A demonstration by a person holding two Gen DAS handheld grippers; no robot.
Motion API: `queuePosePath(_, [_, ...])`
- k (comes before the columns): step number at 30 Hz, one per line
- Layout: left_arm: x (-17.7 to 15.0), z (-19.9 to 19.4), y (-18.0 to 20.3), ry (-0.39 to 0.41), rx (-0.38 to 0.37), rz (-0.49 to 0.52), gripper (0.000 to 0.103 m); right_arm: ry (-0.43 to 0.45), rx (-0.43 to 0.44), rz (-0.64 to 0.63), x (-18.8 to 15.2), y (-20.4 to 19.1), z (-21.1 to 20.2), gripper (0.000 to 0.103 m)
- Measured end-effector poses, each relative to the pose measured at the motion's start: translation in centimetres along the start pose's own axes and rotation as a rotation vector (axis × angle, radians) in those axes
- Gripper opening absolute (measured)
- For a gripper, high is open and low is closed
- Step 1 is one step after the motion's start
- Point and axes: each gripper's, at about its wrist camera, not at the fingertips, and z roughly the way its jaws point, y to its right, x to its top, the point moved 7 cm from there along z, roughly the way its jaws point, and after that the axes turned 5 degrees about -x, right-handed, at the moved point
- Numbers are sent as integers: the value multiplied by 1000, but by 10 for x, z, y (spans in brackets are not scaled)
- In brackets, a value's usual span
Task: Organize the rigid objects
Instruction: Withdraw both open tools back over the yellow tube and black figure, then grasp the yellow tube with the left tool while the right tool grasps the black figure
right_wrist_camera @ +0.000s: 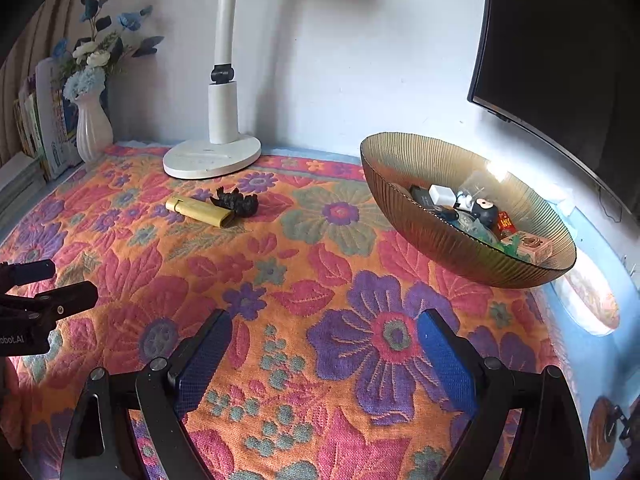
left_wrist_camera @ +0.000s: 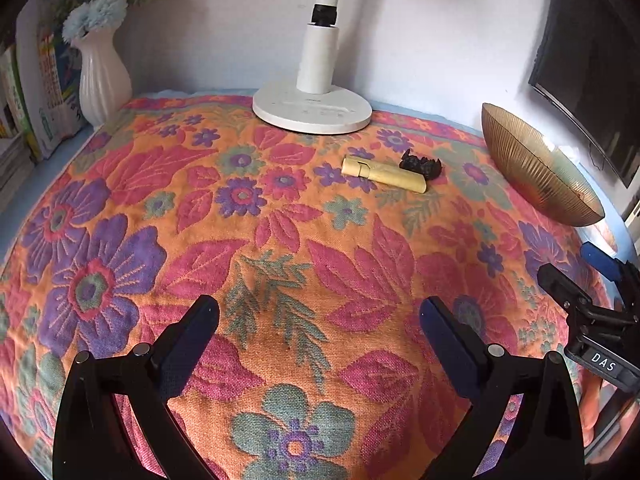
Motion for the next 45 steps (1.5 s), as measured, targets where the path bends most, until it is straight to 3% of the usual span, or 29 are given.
queuePosePath(9, [1,2,1,4,-12,10,100,3,12,15,1,2,-1,93])
queuePosePath(13, [1,0,1,11,-12,11,100,25,9,11,2,1,-5,99])
queuePosePath(20, [-1,0,1,0,-5,6,100,39,27,-17,1,-6,-9,101])
queuePosePath(34, [-5,15,-5,-80,44,-3,100,9,122,51,0,2,-7,103])
queuePosePath(37, [-2,14,-1,-115,8,9,100,-43,144,70,-2,3,-2,103])
queuePosePath(41, [34,2,14,-93,-80,131,100,-188,279,77,6,0,-5,94])
queuePosePath(45, [75,14,36,-91,-145,400,100,-153,270,12,53,-7,-5,87])
